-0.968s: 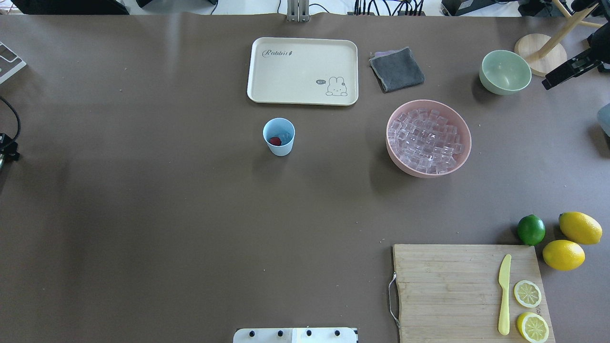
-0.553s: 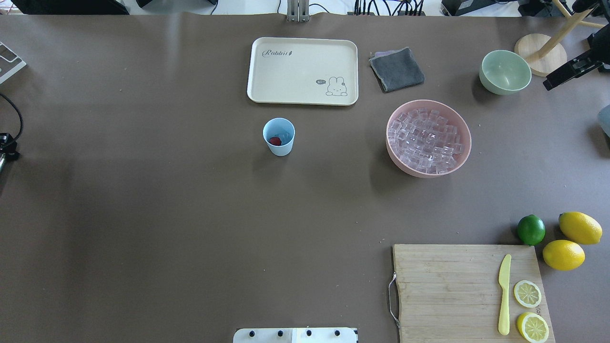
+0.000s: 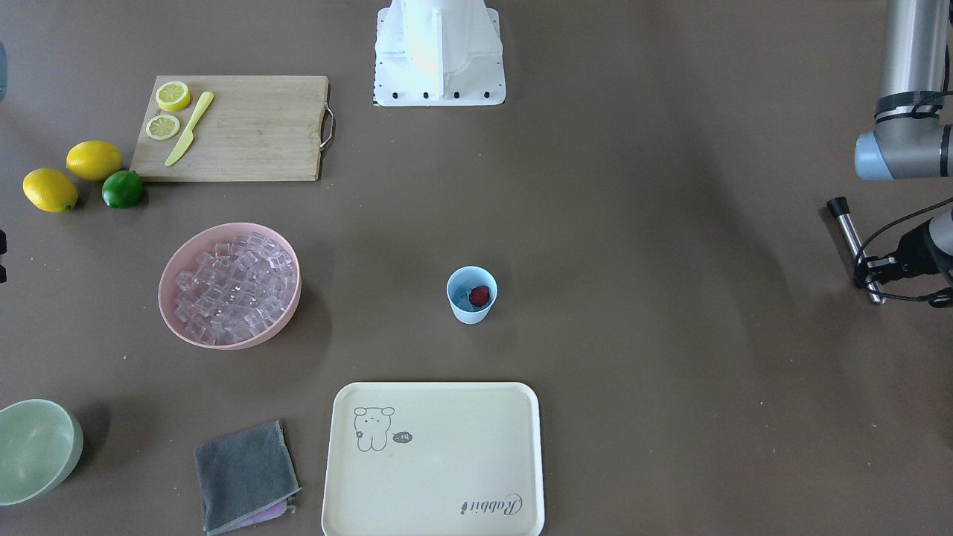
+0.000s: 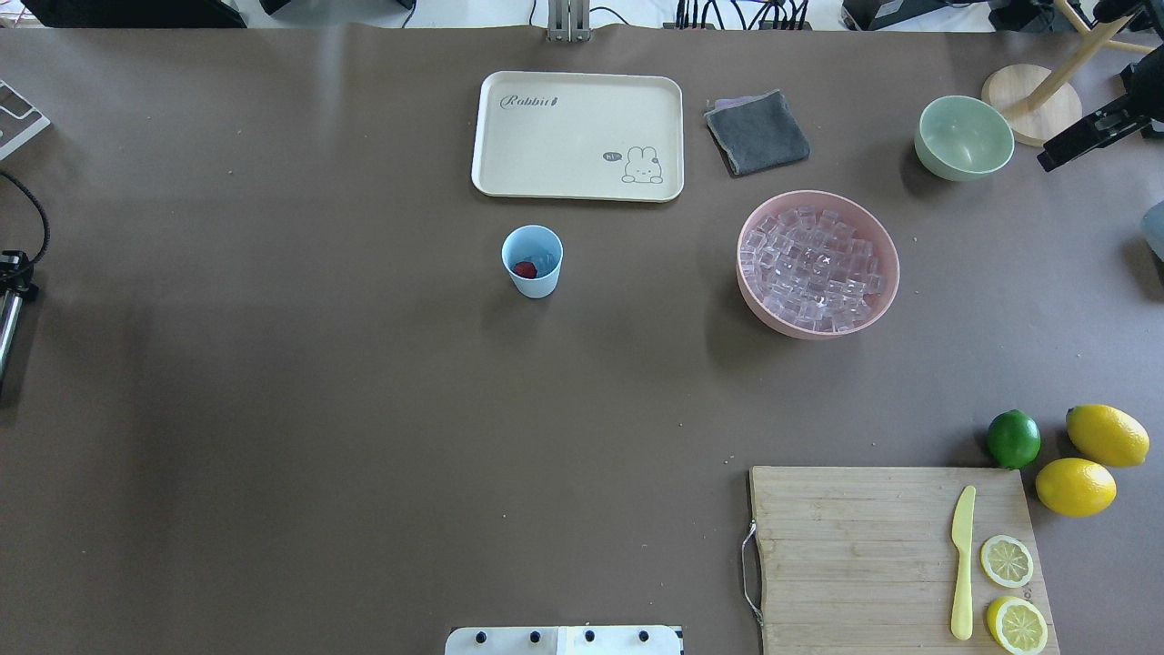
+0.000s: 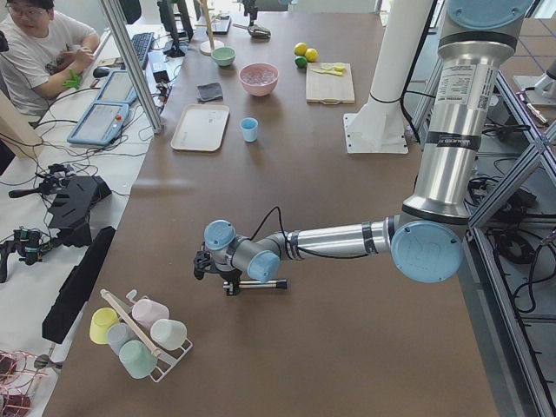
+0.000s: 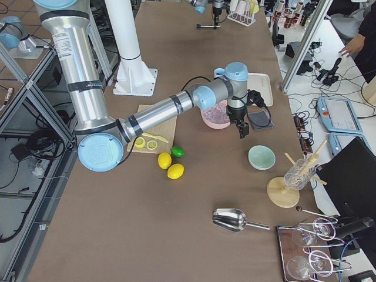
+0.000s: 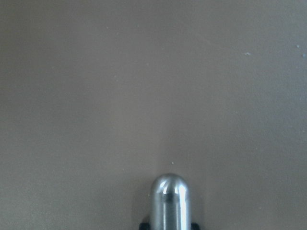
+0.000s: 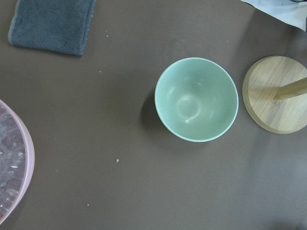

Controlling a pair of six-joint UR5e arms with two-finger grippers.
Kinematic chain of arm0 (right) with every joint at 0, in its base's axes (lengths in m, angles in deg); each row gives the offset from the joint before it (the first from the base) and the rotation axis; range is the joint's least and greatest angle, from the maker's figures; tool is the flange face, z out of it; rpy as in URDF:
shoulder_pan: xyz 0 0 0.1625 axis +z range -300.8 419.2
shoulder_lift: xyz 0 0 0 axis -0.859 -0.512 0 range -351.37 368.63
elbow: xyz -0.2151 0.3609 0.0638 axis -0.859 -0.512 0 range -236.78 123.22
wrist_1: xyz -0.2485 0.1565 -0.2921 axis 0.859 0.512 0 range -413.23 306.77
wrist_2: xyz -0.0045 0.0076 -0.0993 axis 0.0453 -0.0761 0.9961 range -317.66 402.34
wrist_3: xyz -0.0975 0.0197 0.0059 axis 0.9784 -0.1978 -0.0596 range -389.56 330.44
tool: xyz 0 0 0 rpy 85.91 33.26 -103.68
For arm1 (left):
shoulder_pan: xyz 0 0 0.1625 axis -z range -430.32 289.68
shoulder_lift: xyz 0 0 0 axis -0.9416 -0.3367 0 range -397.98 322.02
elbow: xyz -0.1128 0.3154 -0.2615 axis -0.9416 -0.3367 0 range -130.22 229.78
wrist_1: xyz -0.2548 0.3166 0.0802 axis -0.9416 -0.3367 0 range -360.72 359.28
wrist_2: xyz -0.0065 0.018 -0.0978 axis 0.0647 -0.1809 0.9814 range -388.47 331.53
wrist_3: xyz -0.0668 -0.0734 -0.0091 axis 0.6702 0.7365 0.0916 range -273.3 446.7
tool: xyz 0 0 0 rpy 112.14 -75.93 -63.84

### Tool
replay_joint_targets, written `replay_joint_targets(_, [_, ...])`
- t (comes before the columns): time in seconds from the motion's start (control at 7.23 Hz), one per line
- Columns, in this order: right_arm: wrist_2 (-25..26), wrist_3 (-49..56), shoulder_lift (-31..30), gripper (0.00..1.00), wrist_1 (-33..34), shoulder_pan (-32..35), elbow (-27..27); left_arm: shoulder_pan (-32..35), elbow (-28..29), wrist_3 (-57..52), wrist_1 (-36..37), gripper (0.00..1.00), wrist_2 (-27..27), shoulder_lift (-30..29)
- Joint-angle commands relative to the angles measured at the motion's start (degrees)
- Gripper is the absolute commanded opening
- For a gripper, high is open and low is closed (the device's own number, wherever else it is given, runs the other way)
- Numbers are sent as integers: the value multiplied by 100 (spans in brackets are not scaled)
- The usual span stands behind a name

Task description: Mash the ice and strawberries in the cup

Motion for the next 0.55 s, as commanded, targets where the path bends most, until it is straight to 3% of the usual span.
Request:
replay_joint_targets(0.0, [4,-2,-19,94,4,0,-6,100,-403,26,46,0,-7,-73])
replay_joint_targets(0.41, [4,-10,-19,94,4,-17,3,303,-1018,657,177,0,28,-809])
